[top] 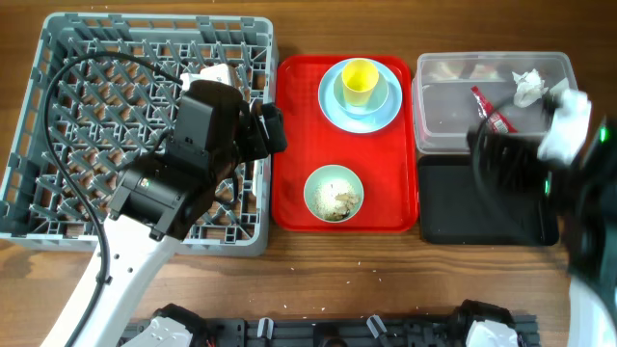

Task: Sort waste into correct bins and load items into the dishwasher rack
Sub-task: 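Lift the wrapper and drop it into the clear bin, then reach the right gripper to the green rice bowl and grasp its rim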

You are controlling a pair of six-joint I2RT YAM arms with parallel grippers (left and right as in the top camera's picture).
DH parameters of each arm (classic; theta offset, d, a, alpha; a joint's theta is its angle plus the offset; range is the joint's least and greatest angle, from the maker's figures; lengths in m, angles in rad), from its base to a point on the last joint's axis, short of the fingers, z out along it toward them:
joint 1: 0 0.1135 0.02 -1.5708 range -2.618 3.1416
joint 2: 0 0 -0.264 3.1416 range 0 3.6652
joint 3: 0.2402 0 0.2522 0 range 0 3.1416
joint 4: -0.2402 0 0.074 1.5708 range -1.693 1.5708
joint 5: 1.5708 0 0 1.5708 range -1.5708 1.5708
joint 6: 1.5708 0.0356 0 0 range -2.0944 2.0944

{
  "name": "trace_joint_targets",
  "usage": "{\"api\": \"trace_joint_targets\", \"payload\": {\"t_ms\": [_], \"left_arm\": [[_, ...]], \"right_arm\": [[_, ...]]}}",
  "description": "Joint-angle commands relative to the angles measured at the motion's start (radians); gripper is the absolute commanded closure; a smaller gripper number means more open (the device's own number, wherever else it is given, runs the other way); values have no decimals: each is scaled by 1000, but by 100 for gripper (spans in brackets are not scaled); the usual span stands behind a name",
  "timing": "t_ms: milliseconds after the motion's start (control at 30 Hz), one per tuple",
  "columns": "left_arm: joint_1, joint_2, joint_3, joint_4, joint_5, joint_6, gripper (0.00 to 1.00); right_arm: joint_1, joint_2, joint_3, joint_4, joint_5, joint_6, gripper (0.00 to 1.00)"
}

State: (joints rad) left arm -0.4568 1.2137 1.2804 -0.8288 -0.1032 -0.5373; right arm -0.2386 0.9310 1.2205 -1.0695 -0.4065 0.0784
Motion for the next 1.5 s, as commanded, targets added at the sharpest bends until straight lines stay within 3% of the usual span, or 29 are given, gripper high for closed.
{"api": "trace_joint_targets", "payload": {"t_ms": [0, 267, 600, 667, 700, 733, 833, 933, 967, 1000, 1067, 1100, 1167, 1200, 1233, 1267, 1300, 1467], "left_arm": [[3, -2, 10, 1, 6, 2, 0], [3, -2, 10, 1, 6, 2, 0], [3, -2, 10, 1, 6, 2, 0], [3, -2, 10, 1, 6, 2, 0], [3, -2, 10, 2, 6, 2, 0], [3, -2, 10, 1, 6, 2, 0], [3, -2, 10, 1, 6, 2, 0], [3, -2, 10, 1, 6, 2, 0], [3, -2, 10, 1, 6, 2, 0], [3, -2, 10, 1, 6, 2, 0], [3, -2, 10, 1, 6, 2, 0], [3, -2, 10, 1, 6, 2, 0], [3, -2, 10, 1, 6, 2, 0], [3, -2, 10, 1, 6, 2, 0], [3, -2, 10, 1, 6, 2, 0], [3, -2, 10, 1, 6, 2, 0], [3, -2, 10, 1, 6, 2, 0], [3, -2, 10, 1, 6, 2, 0]], "right_arm": [[4, -101, -3, -95, 41, -50, 0], [4, -112, -4, -101, 41, -50, 0], [4, 24, -4, -65, 104, -51, 0], [4, 69, -4, -7, 47, 14, 0], [4, 95, -6, -12, -110, -6, 0], [18, 127, -27, -33, -339, -106, 0], [137, 215, -164, -44, -566, -290, 0], [315, 327, -323, 115, -636, -178, 0], [429, 378, -357, 224, -615, -177, 0], [552, 405, -361, 333, -459, -58, 0], [739, 404, -361, 426, -35, 146, 1], [872, 404, -361, 441, 288, 250, 1], [1012, 406, -362, 484, 430, 262, 0], [1067, 408, -362, 521, 430, 261, 5], [1084, 409, -362, 532, 430, 262, 50], [1086, 412, -362, 538, 430, 262, 73], [1086, 420, -362, 543, 431, 261, 79], [1108, 566, -362, 653, 405, 243, 77]]}}
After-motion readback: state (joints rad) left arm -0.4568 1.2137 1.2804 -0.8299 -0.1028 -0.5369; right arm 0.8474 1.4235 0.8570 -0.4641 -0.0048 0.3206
